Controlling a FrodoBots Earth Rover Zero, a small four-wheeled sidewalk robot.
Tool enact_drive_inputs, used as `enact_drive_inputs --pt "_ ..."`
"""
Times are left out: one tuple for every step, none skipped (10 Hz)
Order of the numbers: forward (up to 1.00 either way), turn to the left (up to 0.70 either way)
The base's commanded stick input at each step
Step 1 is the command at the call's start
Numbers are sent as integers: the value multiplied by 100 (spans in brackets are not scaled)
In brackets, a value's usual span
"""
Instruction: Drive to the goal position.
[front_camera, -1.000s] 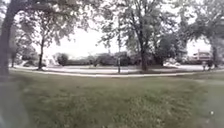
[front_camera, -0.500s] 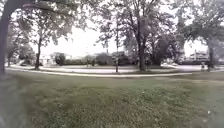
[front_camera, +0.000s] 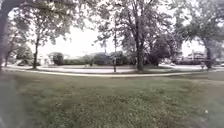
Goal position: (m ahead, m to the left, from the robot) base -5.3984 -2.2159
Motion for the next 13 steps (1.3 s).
enact_drive_inputs --pt "0 -50" --pt "0 -50" --pt "0 -50" --pt "0 -50" --pt "0 -50" --pt "0 -50" --pt "0 -50" --pt "0 -50" --pt "0 -50" --pt "0 -50" --pt "0 -50" --pt "0 -50" --pt "0 -50"
